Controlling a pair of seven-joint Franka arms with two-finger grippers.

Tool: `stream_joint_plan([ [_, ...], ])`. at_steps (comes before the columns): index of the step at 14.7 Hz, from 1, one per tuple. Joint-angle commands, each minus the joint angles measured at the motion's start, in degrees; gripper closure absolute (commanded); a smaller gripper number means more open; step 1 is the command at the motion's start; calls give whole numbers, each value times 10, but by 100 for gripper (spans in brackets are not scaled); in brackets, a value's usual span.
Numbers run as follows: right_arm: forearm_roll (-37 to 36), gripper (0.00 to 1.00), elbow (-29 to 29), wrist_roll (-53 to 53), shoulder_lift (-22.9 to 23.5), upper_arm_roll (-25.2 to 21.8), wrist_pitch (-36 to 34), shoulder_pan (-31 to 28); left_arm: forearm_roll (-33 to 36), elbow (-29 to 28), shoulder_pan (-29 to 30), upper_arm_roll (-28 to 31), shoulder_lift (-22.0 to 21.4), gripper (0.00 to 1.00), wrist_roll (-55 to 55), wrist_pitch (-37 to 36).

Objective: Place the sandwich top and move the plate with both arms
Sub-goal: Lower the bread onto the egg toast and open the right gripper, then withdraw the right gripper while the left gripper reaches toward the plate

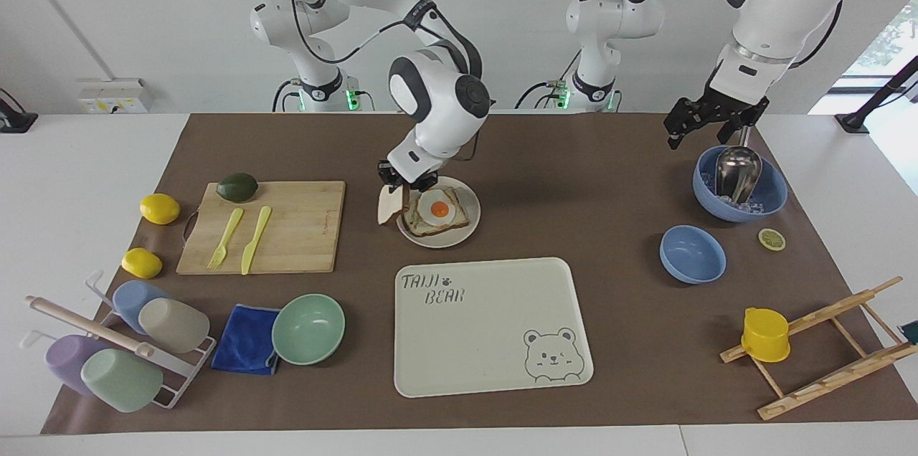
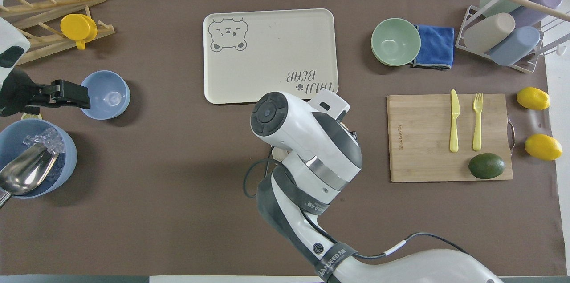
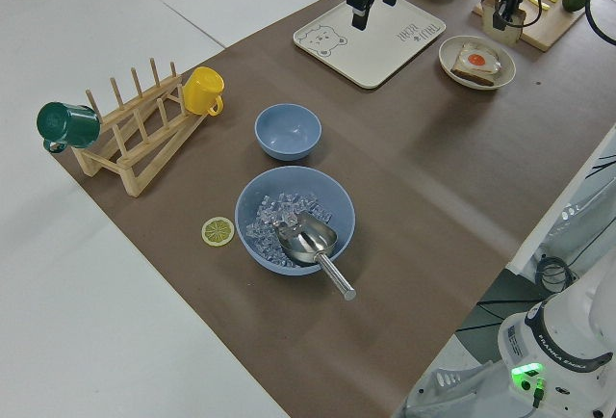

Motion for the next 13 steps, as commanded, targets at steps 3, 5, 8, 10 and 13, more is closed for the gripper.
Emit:
stream_joint_plan([
  [3, 34, 100, -24, 26, 10, 5, 71, 12, 8, 3, -2, 3, -5, 0, 4, -7],
  [5, 34, 100, -50, 29, 4, 5, 108, 17, 8, 3, -2, 3, -5, 0, 4, -7],
  [8, 40, 100, -57, 37, 3, 5, 133, 17, 8, 3, -2, 3, -5, 0, 3, -9],
  [10, 53, 82, -58, 45, 3, 7, 140, 18, 8, 3, -2, 3, -5, 0, 3, -9],
  [13, 53, 12, -57, 46, 3, 22, 142, 18, 8, 3, -1, 3, -5, 0, 3, -9],
])
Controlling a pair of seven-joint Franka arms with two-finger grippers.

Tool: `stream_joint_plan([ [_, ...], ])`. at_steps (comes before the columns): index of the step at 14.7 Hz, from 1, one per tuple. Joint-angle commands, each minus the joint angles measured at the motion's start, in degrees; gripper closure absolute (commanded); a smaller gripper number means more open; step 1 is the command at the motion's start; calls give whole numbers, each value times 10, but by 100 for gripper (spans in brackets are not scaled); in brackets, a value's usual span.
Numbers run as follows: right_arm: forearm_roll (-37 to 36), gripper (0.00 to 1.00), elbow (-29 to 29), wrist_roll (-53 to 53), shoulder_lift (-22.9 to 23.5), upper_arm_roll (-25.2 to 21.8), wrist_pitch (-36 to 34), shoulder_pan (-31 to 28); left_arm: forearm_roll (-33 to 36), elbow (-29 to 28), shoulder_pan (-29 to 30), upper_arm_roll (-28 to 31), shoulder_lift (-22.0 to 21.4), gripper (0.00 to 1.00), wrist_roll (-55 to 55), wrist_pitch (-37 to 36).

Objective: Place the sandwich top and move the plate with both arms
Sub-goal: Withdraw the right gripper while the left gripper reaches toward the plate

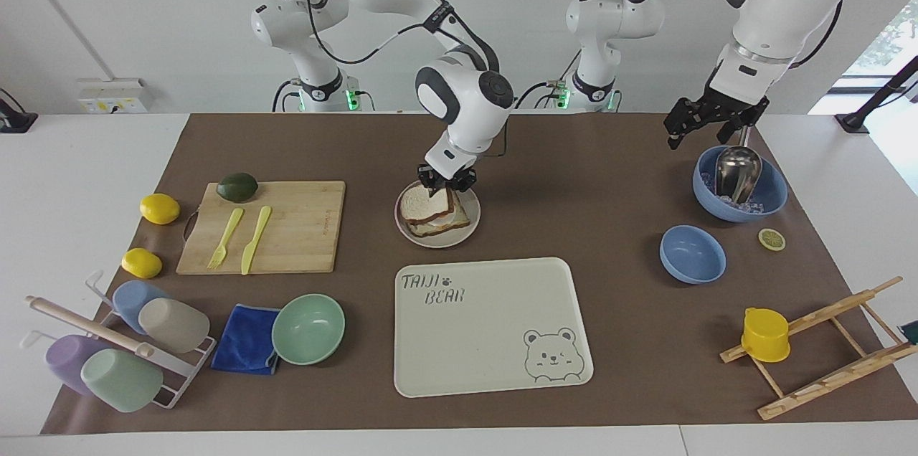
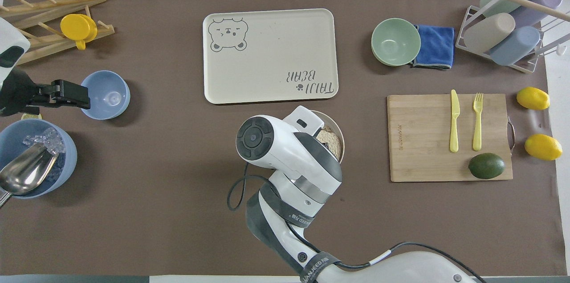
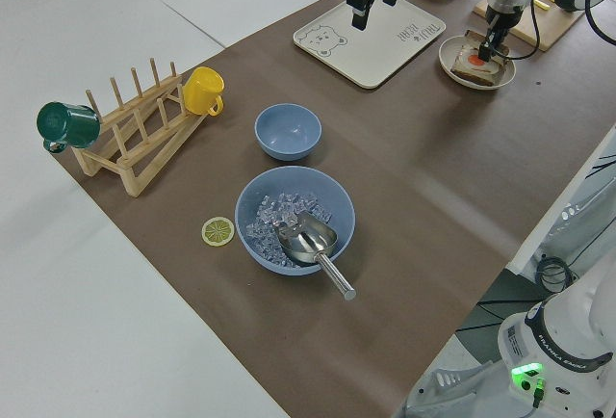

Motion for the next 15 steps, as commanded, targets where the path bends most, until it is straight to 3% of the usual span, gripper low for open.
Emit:
stream_joint_plan([
  [1, 13, 0, -10, 12, -9, 12, 18, -3, 8, 2, -1, 2, -5, 0, 3, -9],
  [6, 50, 0, 38, 5, -26, 13, 17, -26, 8, -11, -1, 2, -13, 0, 5, -8],
  [9, 111, 0, 48, -34, -75, 13, 5, -101, 8, -31, -1, 2, -21, 0, 2, 1],
  [13, 118, 0, 47, -74, -134, 9, -60, -182, -1, -85, -9, 1, -36, 0, -4, 50],
  [15, 123, 0, 47, -145, -165, 9, -113, -248, -22, -110, -25, -2, -30, 0, -27, 93],
])
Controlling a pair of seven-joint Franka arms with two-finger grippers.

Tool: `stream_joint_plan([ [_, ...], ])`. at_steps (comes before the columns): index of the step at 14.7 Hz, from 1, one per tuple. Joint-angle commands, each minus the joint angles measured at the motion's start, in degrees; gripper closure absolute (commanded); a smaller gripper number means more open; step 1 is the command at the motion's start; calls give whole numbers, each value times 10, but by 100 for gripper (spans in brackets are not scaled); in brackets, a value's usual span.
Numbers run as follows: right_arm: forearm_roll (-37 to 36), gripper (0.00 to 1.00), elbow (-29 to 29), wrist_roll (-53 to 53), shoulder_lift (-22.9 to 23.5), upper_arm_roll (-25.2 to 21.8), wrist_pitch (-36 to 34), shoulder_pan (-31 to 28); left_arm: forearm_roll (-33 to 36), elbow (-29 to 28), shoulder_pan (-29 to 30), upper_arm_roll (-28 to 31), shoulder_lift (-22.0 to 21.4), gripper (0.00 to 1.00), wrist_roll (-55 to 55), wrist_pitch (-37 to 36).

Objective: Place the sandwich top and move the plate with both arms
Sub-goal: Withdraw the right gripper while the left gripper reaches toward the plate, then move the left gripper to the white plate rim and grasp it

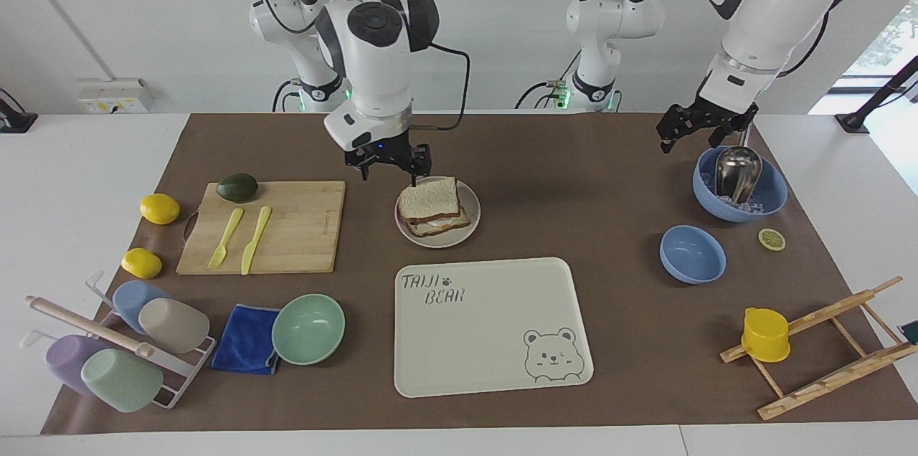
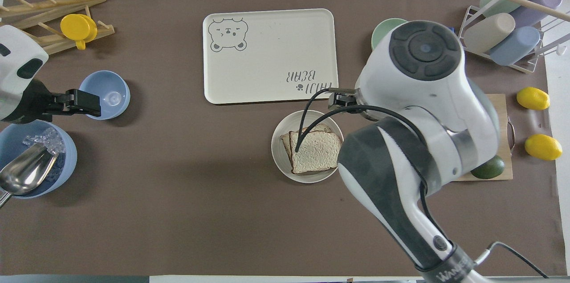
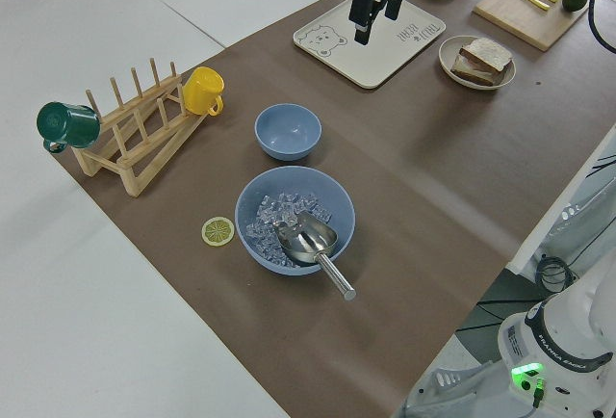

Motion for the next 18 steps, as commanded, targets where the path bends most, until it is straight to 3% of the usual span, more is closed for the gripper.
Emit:
stream_joint_plan([
  [1, 25, 0, -12, -100, -49, 4, -55, -81, -29, -70, -36, 2, -16, 0, -40, 85],
  [3, 46, 0, -14, -181, -75, 1, -95, -138, -52, -90, -61, 1, -3, 0, -70, 133],
  [9, 56, 0, -13, -249, -85, -6, -116, -196, -104, -83, -152, 2, 100, 0, -117, 239],
  [13, 51, 0, -10, -336, -85, -83, -128, -149, -125, -91, -199, 2, 151, 0, -133, 330],
  [16, 54, 0, 2, -369, -82, -117, -146, -146, -125, -140, -235, 2, 177, 0, -132, 443],
  [18, 40, 0, 19, -349, -82, -127, -141, -136, -125, -165, -261, 2, 178, 0, -132, 475],
])
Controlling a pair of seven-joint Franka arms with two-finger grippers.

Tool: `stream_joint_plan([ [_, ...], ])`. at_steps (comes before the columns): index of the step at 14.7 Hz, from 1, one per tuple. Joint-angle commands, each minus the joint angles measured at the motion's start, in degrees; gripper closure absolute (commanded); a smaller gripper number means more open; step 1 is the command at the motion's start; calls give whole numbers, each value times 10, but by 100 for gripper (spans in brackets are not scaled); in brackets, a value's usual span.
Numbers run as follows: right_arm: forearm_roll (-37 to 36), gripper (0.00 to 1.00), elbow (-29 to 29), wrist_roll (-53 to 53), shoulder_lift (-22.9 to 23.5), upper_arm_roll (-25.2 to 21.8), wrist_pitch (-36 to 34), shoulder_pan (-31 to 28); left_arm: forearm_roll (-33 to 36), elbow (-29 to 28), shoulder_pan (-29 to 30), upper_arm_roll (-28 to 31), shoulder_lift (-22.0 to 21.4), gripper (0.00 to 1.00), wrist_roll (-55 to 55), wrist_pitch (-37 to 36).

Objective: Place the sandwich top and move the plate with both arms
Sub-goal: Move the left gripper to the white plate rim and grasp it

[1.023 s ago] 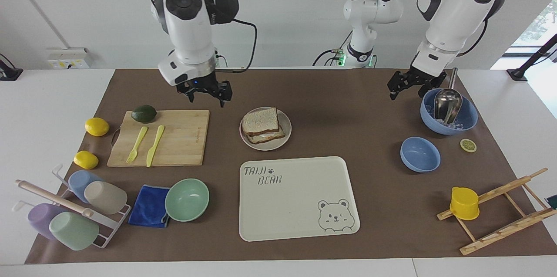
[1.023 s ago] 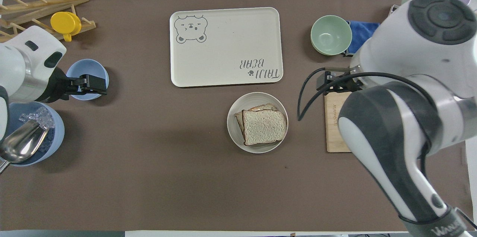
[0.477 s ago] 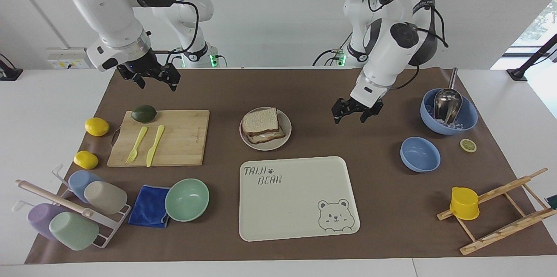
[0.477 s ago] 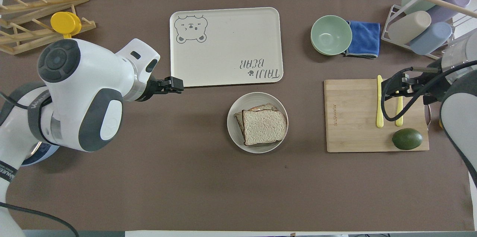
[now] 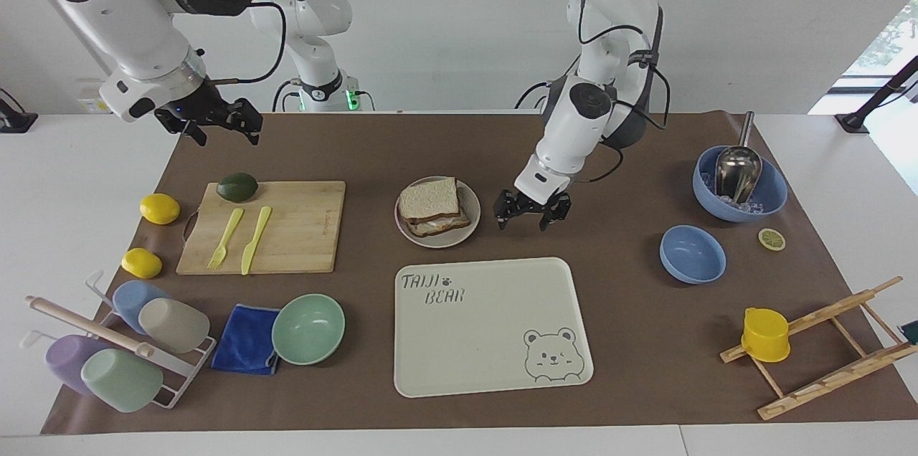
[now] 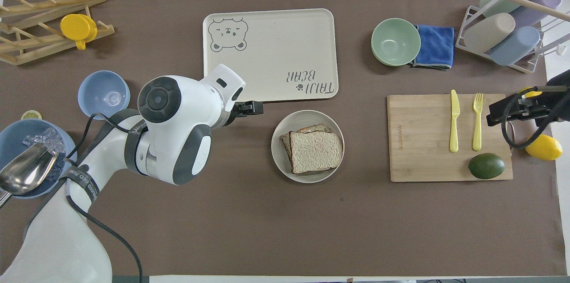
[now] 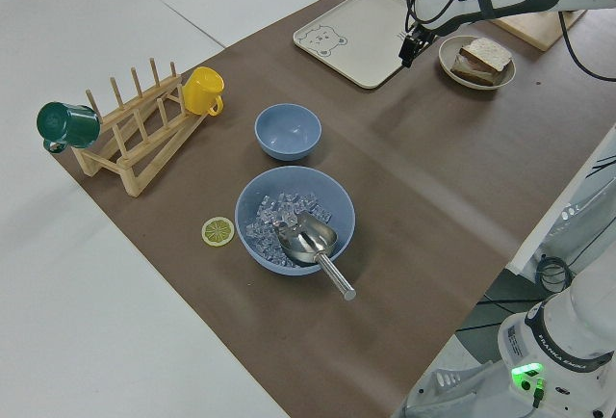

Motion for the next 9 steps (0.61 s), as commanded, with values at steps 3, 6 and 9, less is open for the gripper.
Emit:
stream_joint_plan([
  [3, -3, 0, 39, 8, 6, -21, -4, 10, -5, -46, -35, 8, 3, 0, -1, 37],
  [6, -1, 0, 21, 5, 2, -20, 24, 12, -47, -40, -35, 5, 6, 0, 5, 3],
  [9, 3, 0, 16, 6, 1, -21, 27, 3, -77, -38, -39, 5, 5, 0, 22, -10],
])
